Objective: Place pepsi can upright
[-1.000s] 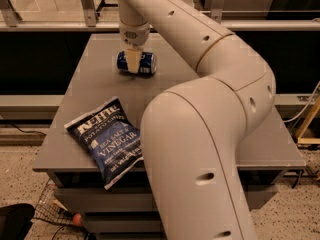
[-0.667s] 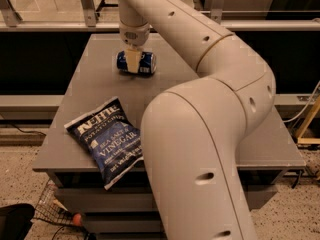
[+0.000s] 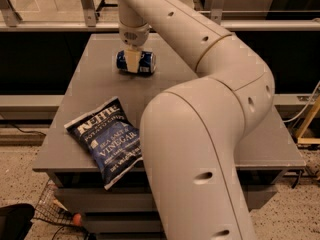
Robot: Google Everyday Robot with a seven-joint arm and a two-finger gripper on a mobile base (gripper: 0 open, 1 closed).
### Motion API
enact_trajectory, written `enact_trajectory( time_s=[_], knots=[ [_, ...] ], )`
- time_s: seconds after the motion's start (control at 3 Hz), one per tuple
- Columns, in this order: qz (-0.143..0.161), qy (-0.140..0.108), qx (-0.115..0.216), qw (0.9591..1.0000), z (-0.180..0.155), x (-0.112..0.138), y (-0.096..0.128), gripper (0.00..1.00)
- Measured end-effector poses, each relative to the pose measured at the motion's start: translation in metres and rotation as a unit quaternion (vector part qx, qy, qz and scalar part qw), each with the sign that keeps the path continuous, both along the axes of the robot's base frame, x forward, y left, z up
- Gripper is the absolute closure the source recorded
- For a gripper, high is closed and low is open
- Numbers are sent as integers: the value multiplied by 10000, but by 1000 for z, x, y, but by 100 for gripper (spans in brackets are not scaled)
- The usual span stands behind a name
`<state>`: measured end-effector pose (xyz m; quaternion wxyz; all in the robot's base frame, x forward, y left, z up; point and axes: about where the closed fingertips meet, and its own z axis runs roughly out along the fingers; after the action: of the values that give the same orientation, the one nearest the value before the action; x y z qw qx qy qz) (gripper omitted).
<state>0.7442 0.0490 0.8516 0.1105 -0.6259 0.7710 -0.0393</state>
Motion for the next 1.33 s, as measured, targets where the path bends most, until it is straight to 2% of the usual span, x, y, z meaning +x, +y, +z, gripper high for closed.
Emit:
enact_trajectory(
  time_s=[0.33, 0.67, 1.0, 1.33],
  knots=[
    [70, -77, 153, 9998, 7, -1, -2, 100],
    [-23, -109, 379, 9992, 22, -6, -17, 100],
    [1, -151, 794, 9967, 42, -14, -33, 100],
    [235, -189, 1540, 9876, 59, -21, -46, 100]
  ],
)
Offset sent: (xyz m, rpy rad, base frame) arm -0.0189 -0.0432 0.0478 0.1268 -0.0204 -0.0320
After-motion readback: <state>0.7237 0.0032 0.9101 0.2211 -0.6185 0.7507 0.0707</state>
